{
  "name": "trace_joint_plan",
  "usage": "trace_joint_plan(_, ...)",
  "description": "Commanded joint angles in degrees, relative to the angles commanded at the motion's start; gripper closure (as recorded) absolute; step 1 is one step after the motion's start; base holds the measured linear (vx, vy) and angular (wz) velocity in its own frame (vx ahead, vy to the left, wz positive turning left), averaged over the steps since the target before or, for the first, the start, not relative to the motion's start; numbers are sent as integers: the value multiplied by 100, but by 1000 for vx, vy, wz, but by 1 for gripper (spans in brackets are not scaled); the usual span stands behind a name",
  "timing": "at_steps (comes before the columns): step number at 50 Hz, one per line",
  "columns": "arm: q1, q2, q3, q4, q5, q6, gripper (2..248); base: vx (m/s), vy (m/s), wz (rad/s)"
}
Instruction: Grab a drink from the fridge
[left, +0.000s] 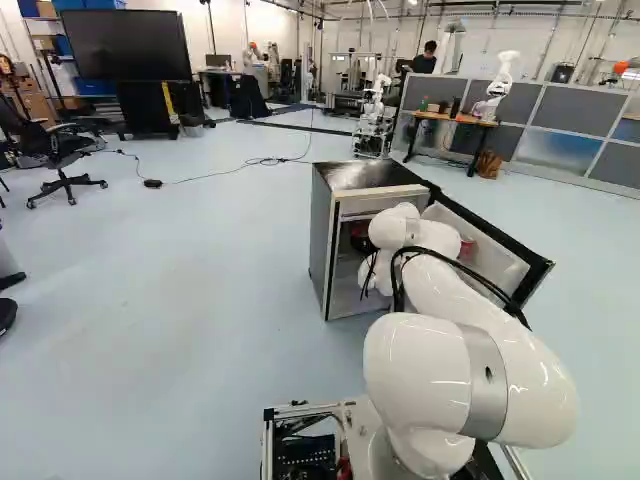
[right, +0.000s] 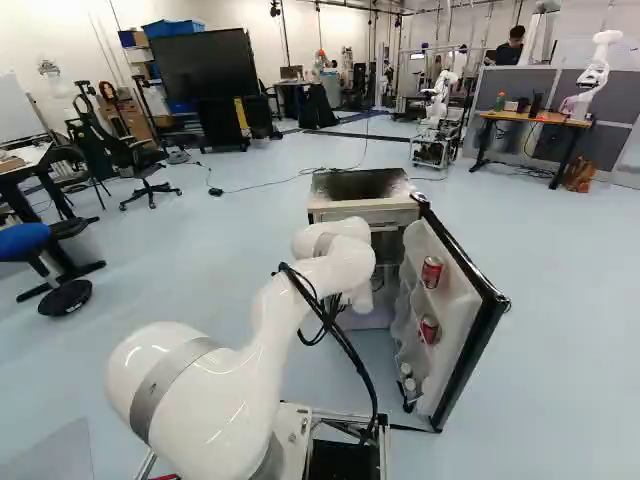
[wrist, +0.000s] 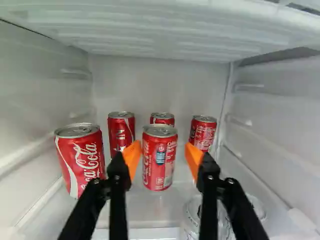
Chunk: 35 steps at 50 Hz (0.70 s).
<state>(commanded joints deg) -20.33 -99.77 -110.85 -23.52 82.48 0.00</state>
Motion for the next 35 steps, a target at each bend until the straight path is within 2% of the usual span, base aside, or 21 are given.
trace_joint_plan(1, 0, 0, 0, 0, 0, 0, 95, 0, 0, 0)
trace_joint_plan(2, 0, 0, 0, 0, 0, 0, 133, 0, 0, 0)
trace_joint_plan(6, 0, 0, 0, 0, 0, 0, 133, 0, 0, 0)
trace_joint_plan(7, 0, 0, 0, 0, 0, 0, 161, 0, 0, 0)
trace_joint_plan(12, 0, 0, 0, 0, 0, 0, 161, 0, 0, 0)
trace_joint_plan(13, 0, 0, 0, 0, 0, 0, 170, 0, 0, 0)
trace_joint_plan(24, 0, 6, 6, 0, 0, 0, 172, 0, 0, 0)
trace_joint_plan(35, 1, 193, 199, 0, 0, 0, 172, 0, 0, 0)
